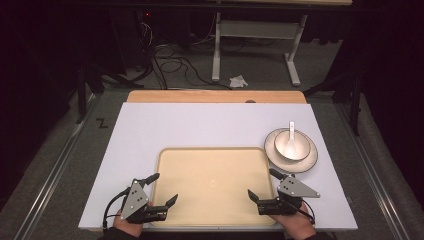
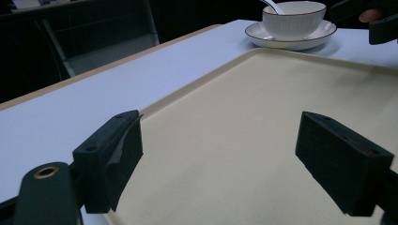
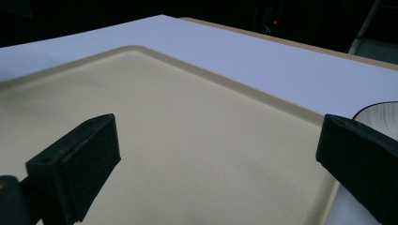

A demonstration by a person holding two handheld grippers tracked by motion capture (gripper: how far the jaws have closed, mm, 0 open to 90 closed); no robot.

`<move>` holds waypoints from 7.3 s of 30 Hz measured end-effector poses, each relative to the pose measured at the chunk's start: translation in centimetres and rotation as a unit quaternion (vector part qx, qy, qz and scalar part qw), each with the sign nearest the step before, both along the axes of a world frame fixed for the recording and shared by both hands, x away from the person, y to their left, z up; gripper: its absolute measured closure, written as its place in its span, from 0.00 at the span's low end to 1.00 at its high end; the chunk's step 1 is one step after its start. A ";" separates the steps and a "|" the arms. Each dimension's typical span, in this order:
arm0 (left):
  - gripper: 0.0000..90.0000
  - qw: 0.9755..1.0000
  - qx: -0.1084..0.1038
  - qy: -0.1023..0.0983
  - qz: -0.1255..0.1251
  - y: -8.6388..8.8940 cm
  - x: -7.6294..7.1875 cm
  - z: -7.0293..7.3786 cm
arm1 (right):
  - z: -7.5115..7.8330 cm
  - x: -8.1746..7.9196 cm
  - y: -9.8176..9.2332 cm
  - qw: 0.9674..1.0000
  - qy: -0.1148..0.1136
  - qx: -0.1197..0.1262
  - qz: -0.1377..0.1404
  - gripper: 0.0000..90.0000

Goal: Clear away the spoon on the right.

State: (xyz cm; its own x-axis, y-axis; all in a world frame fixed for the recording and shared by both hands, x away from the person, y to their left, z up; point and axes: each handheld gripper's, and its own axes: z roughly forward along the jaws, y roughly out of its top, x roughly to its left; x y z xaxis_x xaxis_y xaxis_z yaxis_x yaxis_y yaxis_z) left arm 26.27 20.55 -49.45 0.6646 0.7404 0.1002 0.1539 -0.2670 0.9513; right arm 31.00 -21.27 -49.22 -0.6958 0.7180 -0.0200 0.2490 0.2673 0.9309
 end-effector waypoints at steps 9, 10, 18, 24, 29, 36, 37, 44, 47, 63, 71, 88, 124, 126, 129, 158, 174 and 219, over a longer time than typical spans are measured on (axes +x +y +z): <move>0.18 1.000 -0.007 0.003 0.002 0.2 0.0 0.0 | 0.9 0.0 -1.0 1.000 -0.023 0.000 -0.008 0.19; 0.18 1.000 -0.009 0.002 0.002 0.2 -0.1 0.0 | 1.1 0.0 -1.2 1.000 -0.024 0.002 -0.012 0.20; 0.18 1.000 -0.024 0.004 0.012 0.8 0.0 0.0 | 2.7 1.7 -3.2 0.998 -0.009 0.012 -0.056 0.50; 0.18 0.999 -0.033 0.004 0.020 1.3 -0.1 0.2 | 3.7 3.1 -3.4 0.997 0.013 -0.003 -0.079 0.64; 0.18 0.999 -0.045 0.009 0.029 1.8 0.2 0.2 | 4.4 4.4 -4.1 0.995 0.030 0.005 -0.096 0.71; 0.18 0.998 -0.047 -0.003 0.039 1.7 0.7 0.4 | 5.2 5.2 -4.7 0.993 0.036 -0.011 -0.109 0.77; 0.18 0.998 -0.045 -0.002 0.038 1.6 0.7 0.4 | 5.5 5.3 -4.9 0.993 0.035 -0.013 -0.114 0.80; 0.18 0.998 -0.039 -0.008 0.043 1.7 0.5 0.8 | 6.9 5.9 -5.9 0.990 0.034 -0.017 -0.137 1.00; 0.18 0.998 -0.037 -0.010 0.044 1.7 0.4 1.0 | 7.1 6.0 -6.1 0.989 0.034 -0.019 -0.142 1.00; 0.18 0.999 -0.019 -0.021 0.045 1.3 0.8 1.0 | 7.6 10.0 -6.5 0.985 0.050 -0.048 -0.160 1.00; 0.18 0.999 -0.014 -0.030 0.043 0.9 0.6 1.0 | 6.9 12.8 -6.9 0.979 0.063 -0.071 -0.179 1.00; 0.18 0.998 -0.014 -0.020 0.053 1.0 0.9 0.7 | 5.6 19.2 -5.8 0.960 0.115 -0.145 -0.208 1.00; 0.18 0.999 -0.007 -0.023 0.033 0.2 1.1 0.8 | 5.8 12.2 -13.9 0.952 0.134 -0.110 -0.252 1.00; 0.18 0.999 -0.007 -0.023 0.034 0.1 1.1 0.8 | 5.8 12.0 -14.0 0.953 0.133 -0.110 -0.249 1.00; 0.18 0.999 -0.007 -0.022 0.034 0.1 1.1 0.8 | 5.8 11.2 -14.0 0.956 0.126 -0.105 -0.242 1.00; 0.18 0.999 -0.014 -0.022 0.019 -0.4 1.9 0.7 | 7.1 7.9 -12.8 0.969 0.087 -0.090 -0.214 1.00; 0.18 1.000 -0.008 -0.016 0.021 -0.8 2.3 0.5 | 4.3 7.9 -16.0 0.958 0.126 -0.077 -0.245 1.00; 0.18 1.000 0.008 -0.010 0.006 -1.7 3.0 0.2 | 2.5 4.2 -11.2 0.959 0.113 0.133 -0.222 0.65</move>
